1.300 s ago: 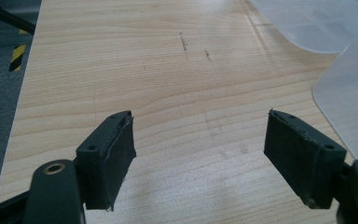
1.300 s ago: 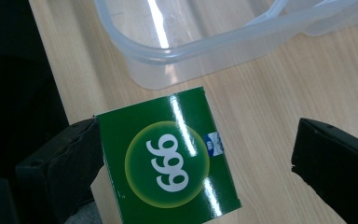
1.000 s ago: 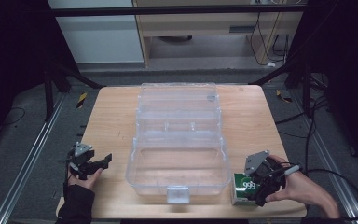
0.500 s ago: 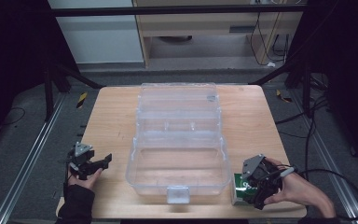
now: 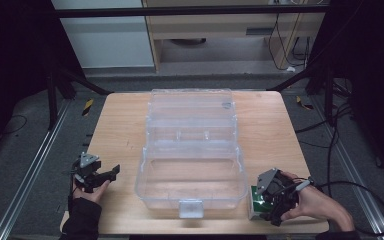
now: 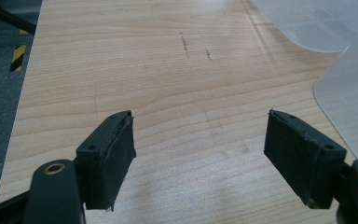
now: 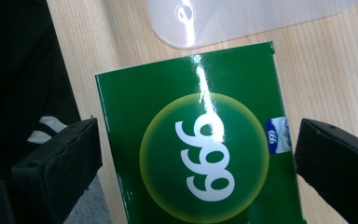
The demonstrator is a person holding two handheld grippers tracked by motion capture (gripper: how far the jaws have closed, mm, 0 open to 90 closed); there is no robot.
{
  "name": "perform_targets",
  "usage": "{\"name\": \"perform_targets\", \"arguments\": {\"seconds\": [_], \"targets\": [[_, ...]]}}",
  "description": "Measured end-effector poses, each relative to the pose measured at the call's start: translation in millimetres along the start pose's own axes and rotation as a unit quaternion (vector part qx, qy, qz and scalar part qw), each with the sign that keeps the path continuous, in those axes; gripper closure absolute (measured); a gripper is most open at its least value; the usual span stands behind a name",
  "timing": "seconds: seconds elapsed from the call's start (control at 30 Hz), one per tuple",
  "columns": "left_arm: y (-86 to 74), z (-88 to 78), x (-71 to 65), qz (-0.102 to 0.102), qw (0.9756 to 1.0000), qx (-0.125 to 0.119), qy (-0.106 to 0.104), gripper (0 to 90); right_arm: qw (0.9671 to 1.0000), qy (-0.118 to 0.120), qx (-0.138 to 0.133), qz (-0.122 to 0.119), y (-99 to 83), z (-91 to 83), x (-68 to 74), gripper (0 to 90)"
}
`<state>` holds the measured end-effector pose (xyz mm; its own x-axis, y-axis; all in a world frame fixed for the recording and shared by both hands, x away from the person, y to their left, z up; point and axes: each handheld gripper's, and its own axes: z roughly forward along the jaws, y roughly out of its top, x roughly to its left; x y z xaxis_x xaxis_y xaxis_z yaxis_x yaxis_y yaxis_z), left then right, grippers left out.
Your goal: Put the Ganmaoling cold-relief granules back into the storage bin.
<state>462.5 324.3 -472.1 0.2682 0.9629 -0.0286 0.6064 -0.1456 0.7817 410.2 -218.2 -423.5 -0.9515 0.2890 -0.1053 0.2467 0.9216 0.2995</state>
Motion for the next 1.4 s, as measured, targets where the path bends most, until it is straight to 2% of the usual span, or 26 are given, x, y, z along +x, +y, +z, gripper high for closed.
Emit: {"name": "perform_targets", "arguments": {"seconds": [0.33, 0.47, 0.5, 0.57, 0.77, 1.0, 1.33, 1.4], "targets": [[-0.2, -0.1, 0.3, 0.000, 1.0000, 0.000, 0.000, 23.5, 0.9999, 0.007, 0.011, -0.006, 1.9, 8.3, -0.5, 3.0], [-0.2, 0.3, 0.6, 0.000, 1.0000, 0.000, 0.001, 23.5, 0.9997, 0.013, 0.018, -0.005, -1.4, 15.1, -2.8, 3.7], [-0.2, 0.3, 0.5, 0.000, 1.0000, 0.000, 0.001, 23.5, 0.9998, 0.014, 0.017, 0.001, -2.1, 16.7, -2.3, 4.1], [-0.2, 0.2, 0.3, 0.000, 1.0000, 0.000, 0.001, 23.5, 0.9996, 0.013, 0.021, -0.011, -2.5, 19.0, -3.2, 4.7], [-0.3, 0.3, 0.6, -0.001, 1.0000, 0.001, 0.001, 23.5, 0.9994, 0.016, 0.029, -0.010, -3.2, 22.9, -3.3, 6.3], [-0.3, 0.1, 0.5, 0.000, 1.0000, 0.000, 0.001, 23.5, 0.9989, 0.021, 0.034, -0.023, -3.4, 25.4, -5.3, 8.2], [-0.2, 0.2, 0.5, -0.001, 1.0000, 0.000, 0.001, 23.6, 0.9990, 0.037, 0.026, -0.006, -6.6, 19.3, -7.1, 15.5], [-0.2, 0.3, 0.6, -0.001, 1.0000, 0.000, 0.001, 23.6, 0.9992, 0.033, 0.022, -0.004, -7.8, 19.0, -6.8, 15.8]]}}
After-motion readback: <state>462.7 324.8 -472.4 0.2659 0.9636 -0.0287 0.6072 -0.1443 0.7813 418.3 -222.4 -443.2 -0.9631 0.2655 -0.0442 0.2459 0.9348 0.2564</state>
